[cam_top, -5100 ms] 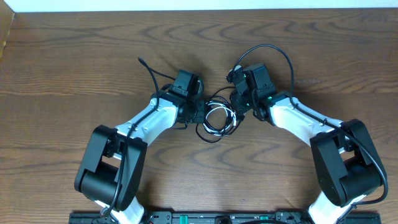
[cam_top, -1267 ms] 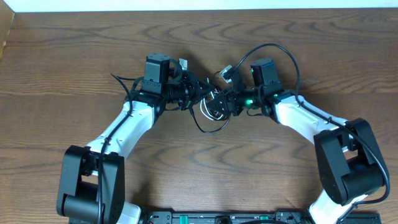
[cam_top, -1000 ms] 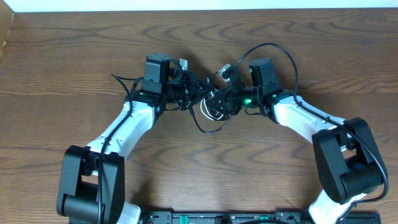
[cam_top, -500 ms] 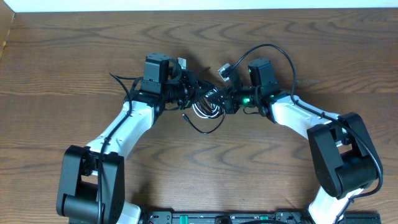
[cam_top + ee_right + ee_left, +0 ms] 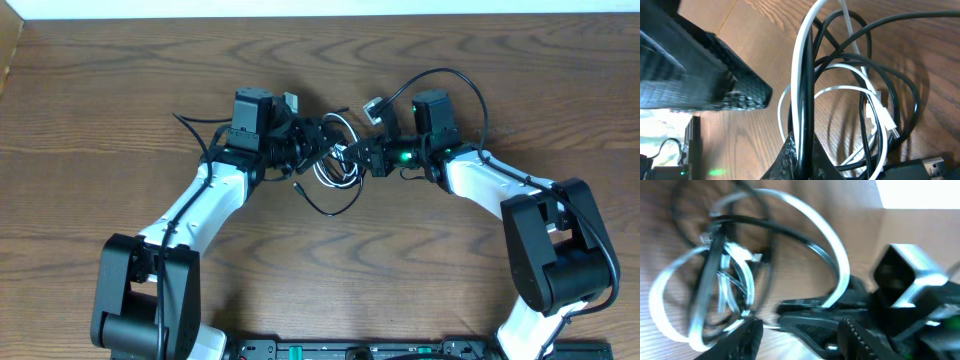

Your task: Untangle cables

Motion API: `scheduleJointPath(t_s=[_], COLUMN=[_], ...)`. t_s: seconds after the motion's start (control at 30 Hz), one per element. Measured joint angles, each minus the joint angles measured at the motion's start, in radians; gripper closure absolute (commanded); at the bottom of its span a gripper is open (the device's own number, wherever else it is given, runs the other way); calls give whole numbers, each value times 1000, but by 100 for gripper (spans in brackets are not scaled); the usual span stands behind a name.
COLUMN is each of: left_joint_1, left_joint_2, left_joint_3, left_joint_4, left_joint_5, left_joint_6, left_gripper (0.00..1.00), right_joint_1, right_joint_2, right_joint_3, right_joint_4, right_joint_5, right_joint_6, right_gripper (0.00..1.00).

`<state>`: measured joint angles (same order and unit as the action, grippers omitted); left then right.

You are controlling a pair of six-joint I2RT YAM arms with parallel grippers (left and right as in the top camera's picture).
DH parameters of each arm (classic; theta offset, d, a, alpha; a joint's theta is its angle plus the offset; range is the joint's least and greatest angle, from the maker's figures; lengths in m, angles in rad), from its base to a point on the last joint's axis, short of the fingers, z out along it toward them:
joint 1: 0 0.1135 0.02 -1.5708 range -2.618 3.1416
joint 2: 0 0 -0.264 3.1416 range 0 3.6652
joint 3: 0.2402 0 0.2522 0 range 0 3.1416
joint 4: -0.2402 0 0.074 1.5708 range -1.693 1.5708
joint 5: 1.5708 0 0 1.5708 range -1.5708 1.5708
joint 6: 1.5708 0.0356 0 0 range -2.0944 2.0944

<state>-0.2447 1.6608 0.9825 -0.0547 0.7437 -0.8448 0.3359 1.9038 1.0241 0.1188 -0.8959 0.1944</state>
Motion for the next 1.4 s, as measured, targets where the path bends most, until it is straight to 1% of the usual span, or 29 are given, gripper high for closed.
scheduleJointPath(t_s=[0.1, 0.27, 0.37, 0.5, 0.6, 0.77, 0.97, 1.17, 1.3, 1.4], left_joint_1=[0, 0, 0, 0, 0, 0, 0, 0, 0, 0], left_joint_2=[0, 0, 0, 0, 0, 2, 45, 121, 137, 138], left_joint_3=[0, 0, 0, 0, 0, 0, 0, 0, 0, 0], left_joint_4=[-32, -32, -31, -20, -2, 31, 140, 168, 178, 225], left_joint_5=[-40, -76, -93, -104, -108, -100, 32, 104, 126, 153], left_joint_6=[45, 104, 134, 150, 161, 180, 221, 221, 219, 212], left_gripper=[46, 46, 41, 27, 20, 15, 9, 8, 16, 19], right_joint_1=[0, 0, 0, 0, 0, 0, -5, -5, -5, -5], right_joint_2=[1, 1, 1, 1, 1, 1, 1, 1, 6, 6], right_joint_3=[0, 0, 0, 0, 0, 0, 0, 0, -4, -4], right_joint_4=[3, 6, 6, 6, 6, 9, 10, 8, 6, 9], right_joint_5=[-16, -77, -127, -186, -208, -220, -230, -232, -232, -233], right_joint_6=[5, 8, 8, 9, 11, 11, 11, 11, 11, 11], right_gripper=[99, 99, 99, 99, 99, 99, 99, 99, 99, 99])
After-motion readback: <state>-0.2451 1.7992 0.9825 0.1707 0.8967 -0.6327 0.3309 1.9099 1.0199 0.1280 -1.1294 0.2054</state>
